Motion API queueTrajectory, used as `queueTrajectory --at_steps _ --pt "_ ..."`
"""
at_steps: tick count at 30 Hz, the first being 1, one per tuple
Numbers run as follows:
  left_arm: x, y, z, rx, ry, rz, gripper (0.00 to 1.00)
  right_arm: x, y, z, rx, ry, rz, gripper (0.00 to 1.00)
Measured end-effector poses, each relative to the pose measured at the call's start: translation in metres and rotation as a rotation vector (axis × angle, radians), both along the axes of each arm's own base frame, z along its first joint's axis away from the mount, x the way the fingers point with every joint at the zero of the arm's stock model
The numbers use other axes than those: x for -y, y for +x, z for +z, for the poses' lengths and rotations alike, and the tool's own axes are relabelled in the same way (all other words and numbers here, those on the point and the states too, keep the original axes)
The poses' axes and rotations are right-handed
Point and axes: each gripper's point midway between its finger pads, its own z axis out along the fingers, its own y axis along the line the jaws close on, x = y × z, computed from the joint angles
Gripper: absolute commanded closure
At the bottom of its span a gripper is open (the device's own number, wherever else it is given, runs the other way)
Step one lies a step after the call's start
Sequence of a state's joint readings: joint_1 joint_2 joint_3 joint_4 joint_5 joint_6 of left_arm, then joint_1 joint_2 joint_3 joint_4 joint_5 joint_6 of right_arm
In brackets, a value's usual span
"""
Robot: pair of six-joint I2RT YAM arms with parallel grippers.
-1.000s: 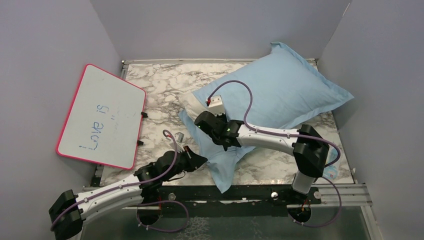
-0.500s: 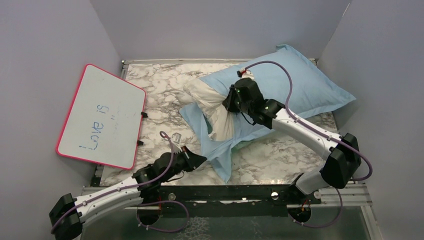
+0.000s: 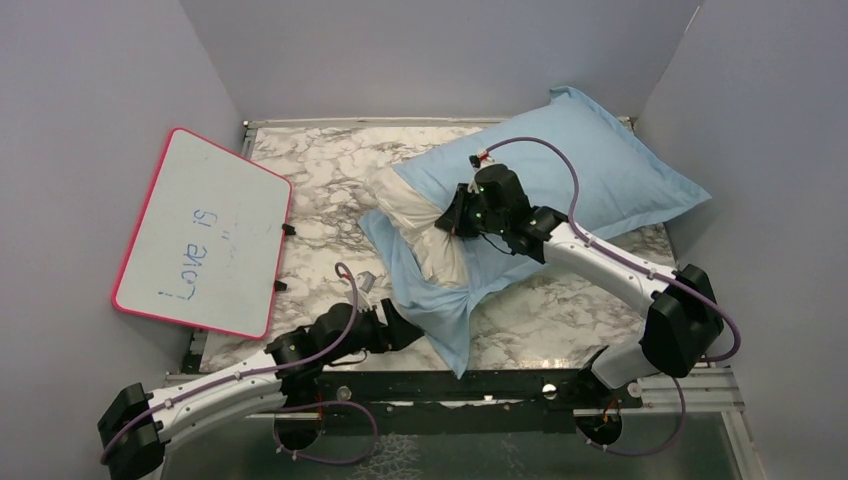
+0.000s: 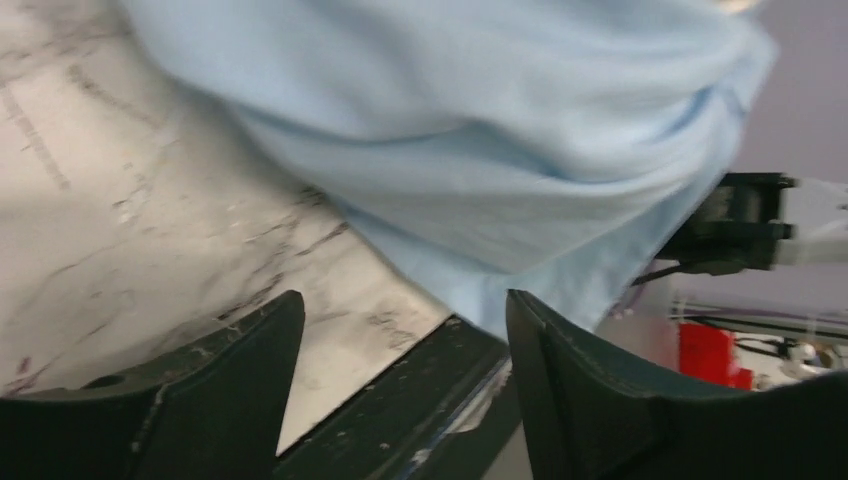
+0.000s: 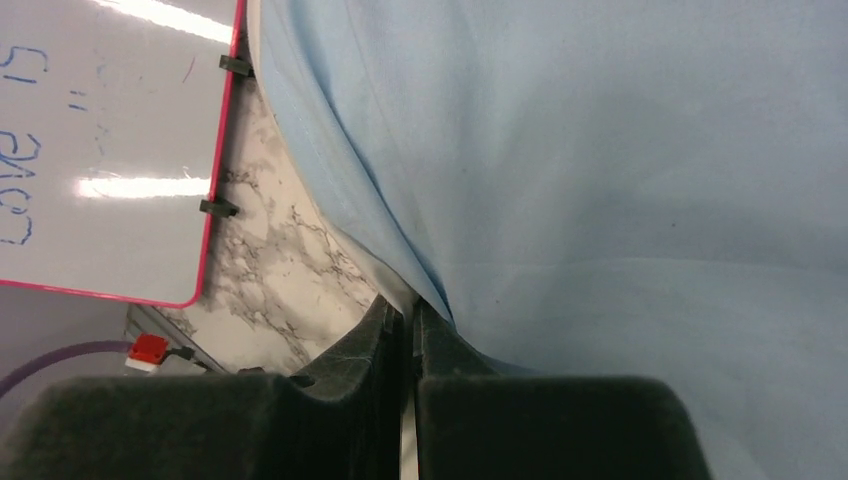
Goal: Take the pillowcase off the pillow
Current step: Remove the pillow from the pillowcase.
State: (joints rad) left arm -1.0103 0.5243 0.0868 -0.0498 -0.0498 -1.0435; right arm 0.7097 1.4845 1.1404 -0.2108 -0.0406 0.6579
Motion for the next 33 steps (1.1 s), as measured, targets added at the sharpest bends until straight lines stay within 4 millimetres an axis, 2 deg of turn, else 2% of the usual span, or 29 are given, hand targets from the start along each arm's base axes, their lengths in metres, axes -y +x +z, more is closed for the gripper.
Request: queueTrajectory --at_steps 2,6,9,10,11,15,17,18,26,27,30,32,33 --pt "0.006 0.001 0.015 0.019 -0.034 -0.016 0.15 0.000 -0.001 -0.002 0.000 0.001 0.008 0.99" --pt "0.026 0.004 0.052 0.065 -0.136 -0.060 0.13 -0.001 -0.003 -0.008 -0.005 0.007 0.019 0.99" --pt "0.037 0.007 0.060 0.072 -0.159 -0.077 0.13 -0.002 -0.004 -0.010 -0.005 0.016 0.030 0.99" --pt "0.040 0.008 0.059 0.068 -0.156 -0.081 0.17 -0.003 -0.005 -0.011 -0.006 0.018 0.034 0.99" --pt "0.042 0.008 0.056 0.062 -0.146 -0.084 0.25 -0.003 -0.005 -0.010 -0.006 0.021 0.038 0.99" --pt "0.051 0.011 0.037 0.019 -0.071 -0.094 0.69 -0.004 -0.008 -0.008 -0.005 0.030 0.048 0.99" --pt "0.053 0.012 0.029 0.006 -0.044 -0.089 0.96 -0.003 -0.008 -0.005 0.000 0.031 0.048 0.99" --pt "0.053 0.012 0.025 0.001 -0.031 -0.088 1.00 -0.002 -0.009 -0.004 0.003 0.030 0.050 0.99" --pt "0.048 0.004 0.009 -0.009 -0.007 -0.091 1.00 0.006 -0.010 0.008 0.029 0.005 0.042 0.99" --pt "0.045 0.001 0.005 -0.014 -0.002 -0.093 0.90 0.006 -0.010 0.010 0.032 0.003 0.043 0.99" --pt "0.040 -0.006 0.003 -0.008 -0.009 -0.106 0.39 0.006 -0.008 0.016 0.042 -0.001 0.044 0.99" --pt "0.043 -0.008 0.014 0.012 -0.048 -0.117 0.18 0.006 -0.009 0.016 0.042 -0.001 0.044 0.99" --pt "0.045 -0.009 0.024 0.035 -0.073 -0.130 0.15 0.006 -0.009 0.015 0.041 -0.002 0.044 0.99"
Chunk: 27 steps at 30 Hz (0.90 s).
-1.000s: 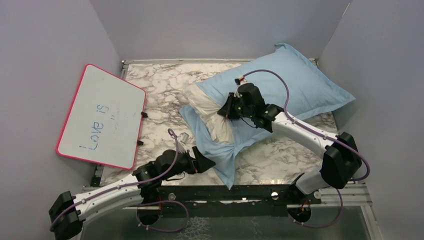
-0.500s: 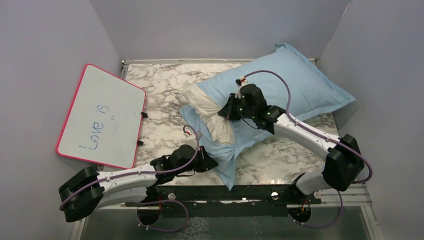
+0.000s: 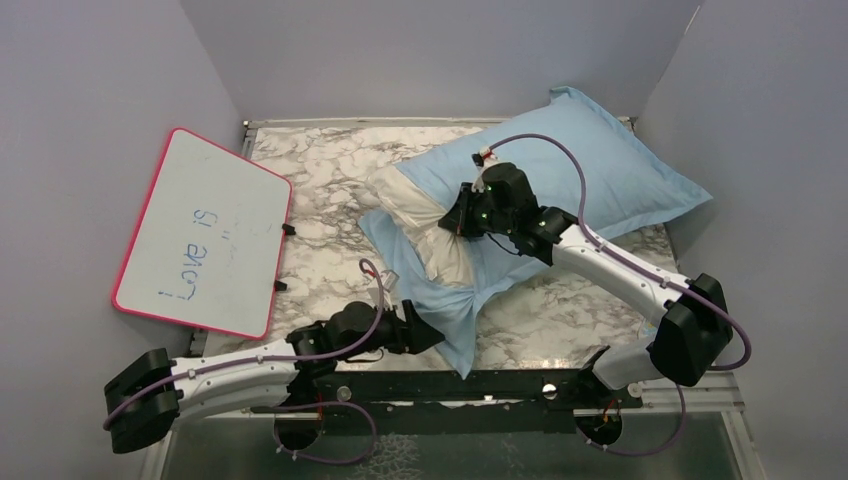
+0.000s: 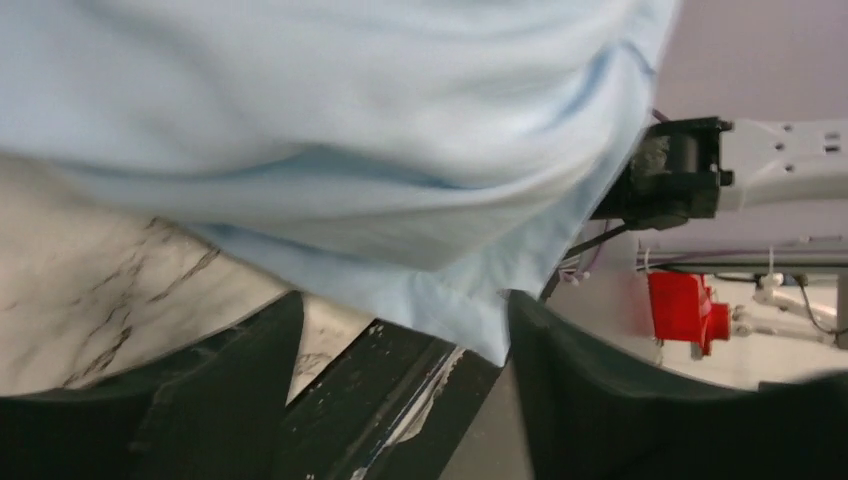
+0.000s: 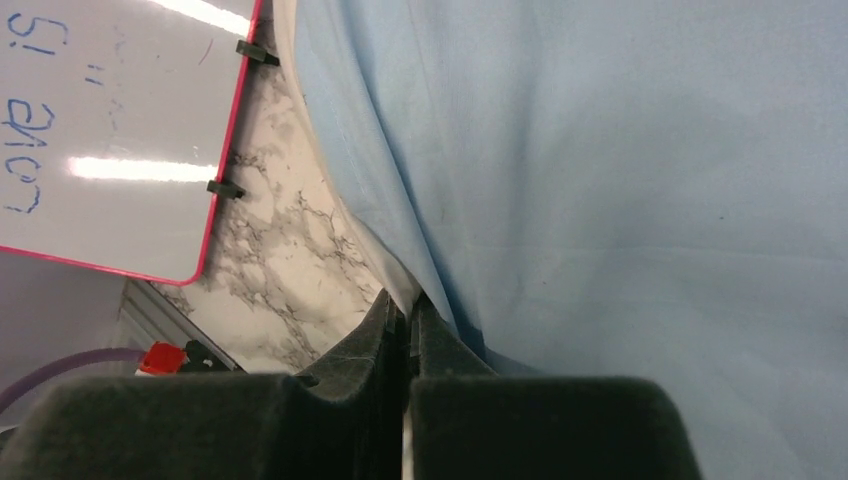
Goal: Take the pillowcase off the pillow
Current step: Remove the pillow from the pillowcase.
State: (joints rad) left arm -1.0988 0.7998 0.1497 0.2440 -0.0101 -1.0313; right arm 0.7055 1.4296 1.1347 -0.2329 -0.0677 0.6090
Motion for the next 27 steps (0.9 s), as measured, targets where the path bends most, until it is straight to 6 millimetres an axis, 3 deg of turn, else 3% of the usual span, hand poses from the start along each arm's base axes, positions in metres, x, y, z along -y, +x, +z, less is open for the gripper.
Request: queueTrajectory --at_steps 5,8,10,11,14,15,18,21,24,27 --pt "0.017 0.000 0.036 0.069 -0.066 -0.037 0.11 -0.001 0.000 -0.002 -0.006 -0.001 0.001 0.99" --pt "0.030 0.003 0.032 0.073 -0.017 -0.056 0.12 -0.002 0.000 -0.002 -0.010 0.001 0.003 0.99" --pt "0.038 0.003 0.022 0.064 0.033 -0.068 0.18 -0.004 0.001 -0.001 -0.011 0.004 0.005 0.99" --pt "0.043 0.002 0.016 0.061 0.060 -0.074 0.32 -0.005 0.000 0.001 -0.012 0.005 0.007 0.99" --pt "0.055 0.003 -0.002 0.056 0.139 -0.066 0.95 -0.008 0.000 0.005 -0.013 0.007 0.010 0.99" --pt "0.057 0.004 -0.007 0.055 0.157 -0.058 1.00 -0.008 0.000 0.007 -0.013 0.006 0.011 0.99" --pt "0.056 0.008 -0.015 0.050 0.183 -0.026 1.00 -0.007 0.001 0.011 -0.009 -0.010 0.006 0.99" --pt "0.057 0.006 -0.009 0.069 0.166 -0.017 1.00 -0.002 0.007 0.020 0.018 -0.050 -0.030 0.99" --pt "0.053 -0.006 -0.004 0.075 0.114 -0.022 1.00 0.001 0.015 0.039 0.065 -0.072 -0.056 0.99" --pt "0.044 -0.017 -0.018 0.063 0.103 -0.019 1.00 0.000 0.025 0.058 0.101 -0.082 -0.072 0.99"
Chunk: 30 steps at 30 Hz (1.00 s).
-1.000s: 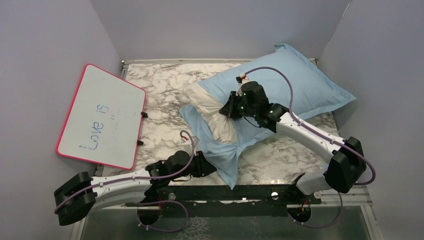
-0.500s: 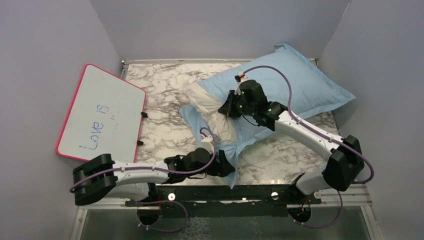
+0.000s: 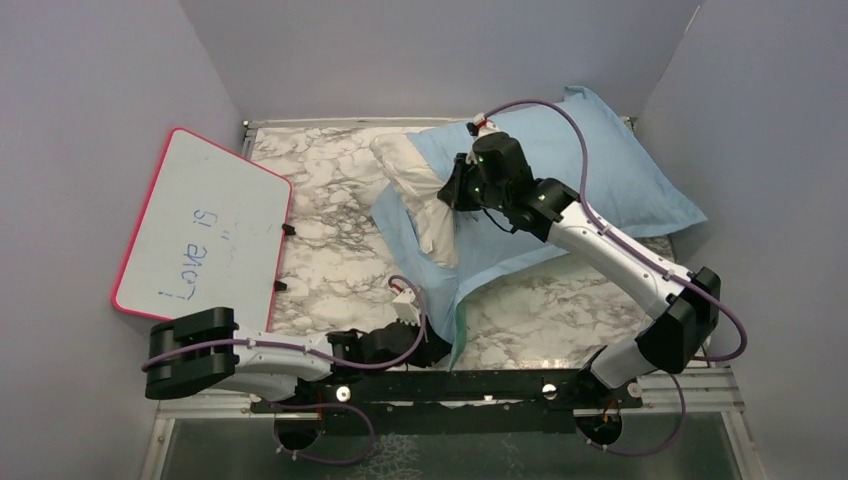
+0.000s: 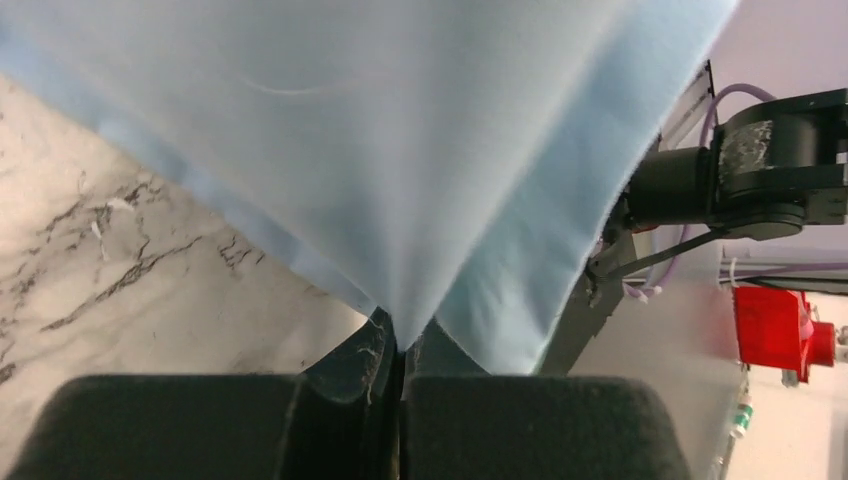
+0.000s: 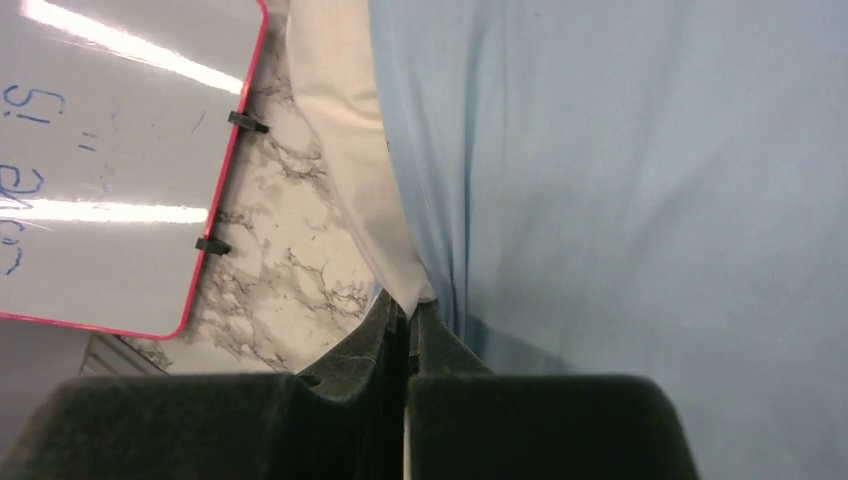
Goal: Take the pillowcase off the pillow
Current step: Remove the pillow from the pillowcase.
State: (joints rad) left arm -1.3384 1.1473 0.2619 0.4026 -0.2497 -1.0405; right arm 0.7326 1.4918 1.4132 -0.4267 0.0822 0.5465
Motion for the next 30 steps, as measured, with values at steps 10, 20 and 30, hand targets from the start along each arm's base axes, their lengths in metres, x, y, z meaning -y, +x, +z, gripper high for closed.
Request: queueTrajectory --at_steps 10,20,30 --pt "0.002 -0.028 -0.019 0.015 0.027 -0.031 0.94 -0.018 0.001 -0.033 -0.078 -0.048 0.058 0.98" --pt "-0.024 -0.032 0.000 0.021 -0.018 -0.021 0.26 -0.014 -0.027 -0.044 -0.093 -0.028 0.194 0.97" --pt "-0.046 0.001 0.137 0.266 -0.210 0.070 0.02 0.009 -0.084 -0.075 -0.185 -0.003 0.296 0.97"
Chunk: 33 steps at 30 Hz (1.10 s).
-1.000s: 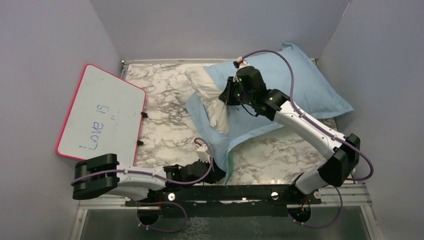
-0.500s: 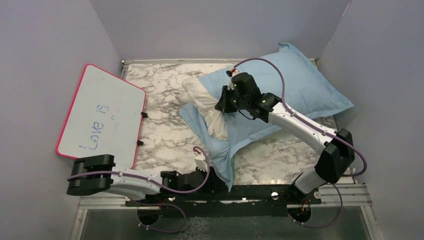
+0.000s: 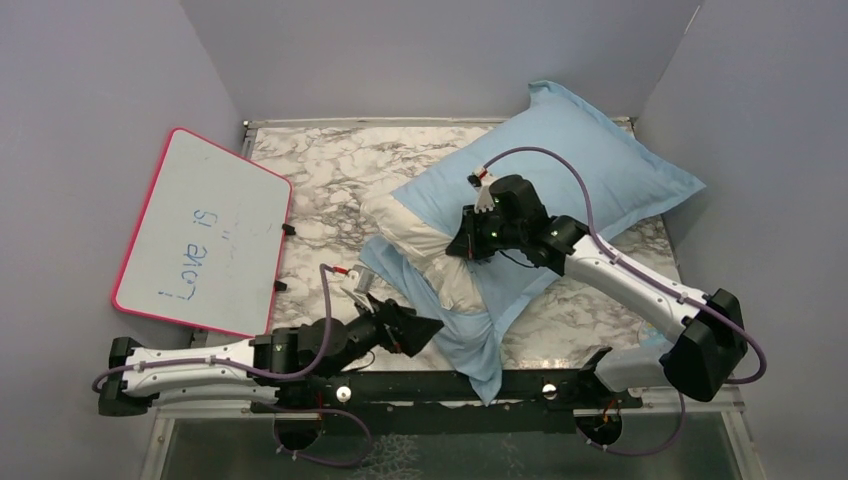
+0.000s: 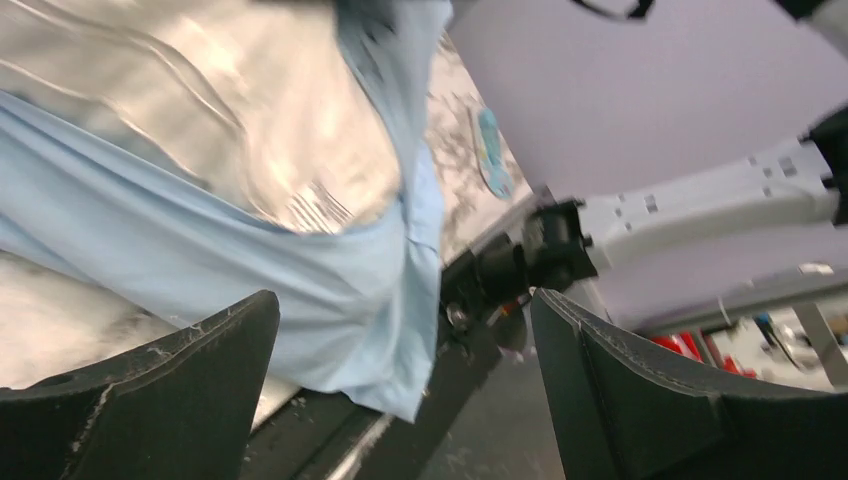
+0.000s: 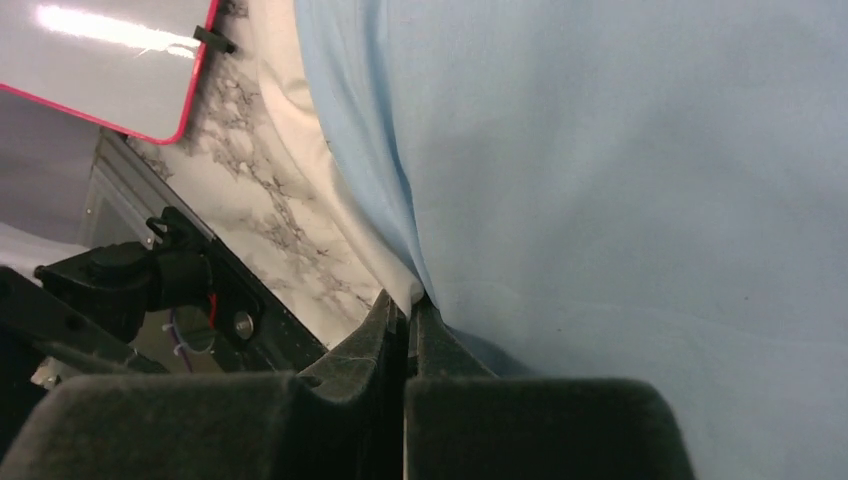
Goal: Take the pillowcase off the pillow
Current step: Remove the pillow from the pillowcase.
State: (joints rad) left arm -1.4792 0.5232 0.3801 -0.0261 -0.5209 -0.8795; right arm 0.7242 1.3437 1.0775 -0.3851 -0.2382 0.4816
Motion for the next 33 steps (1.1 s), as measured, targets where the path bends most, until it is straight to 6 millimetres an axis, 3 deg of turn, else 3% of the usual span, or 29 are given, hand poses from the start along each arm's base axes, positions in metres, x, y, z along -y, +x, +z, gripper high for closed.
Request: queueTrajectory --at_steps 4,7,12,15,21,25,28,33 --pt "-0.016 0.023 0.009 0.037 0.023 0.105 0.02 -0.002 -0.004 0.002 -0.002 0.029 0.010 0.95" --pt "-0.018 0.038 0.000 0.050 0.113 0.154 0.02 -0.002 -0.006 0.003 -0.005 0.043 0.017 0.91" --pt "-0.019 0.092 -0.026 -0.006 0.286 0.250 0.02 -0.001 -0.011 0.011 0.001 0.061 0.033 0.72" --pt "-0.021 0.118 -0.042 -0.071 0.297 0.253 0.02 0.000 -0.023 0.025 0.012 0.092 0.059 0.61" --pt "-0.002 0.146 -0.050 -0.145 0.194 0.147 0.02 0.019 -0.051 0.067 0.086 0.166 0.080 0.57" --pt "0.019 0.148 -0.059 -0.182 0.187 0.049 0.21 0.034 -0.082 0.069 0.089 0.203 0.137 0.54" --pt "0.032 0.149 -0.060 -0.190 0.183 -0.009 0.40 0.040 -0.102 0.048 0.036 0.176 0.187 0.54" --pt "0.042 0.151 -0.062 -0.194 0.198 -0.056 0.78 0.045 -0.118 0.011 -0.054 0.070 0.242 0.51"
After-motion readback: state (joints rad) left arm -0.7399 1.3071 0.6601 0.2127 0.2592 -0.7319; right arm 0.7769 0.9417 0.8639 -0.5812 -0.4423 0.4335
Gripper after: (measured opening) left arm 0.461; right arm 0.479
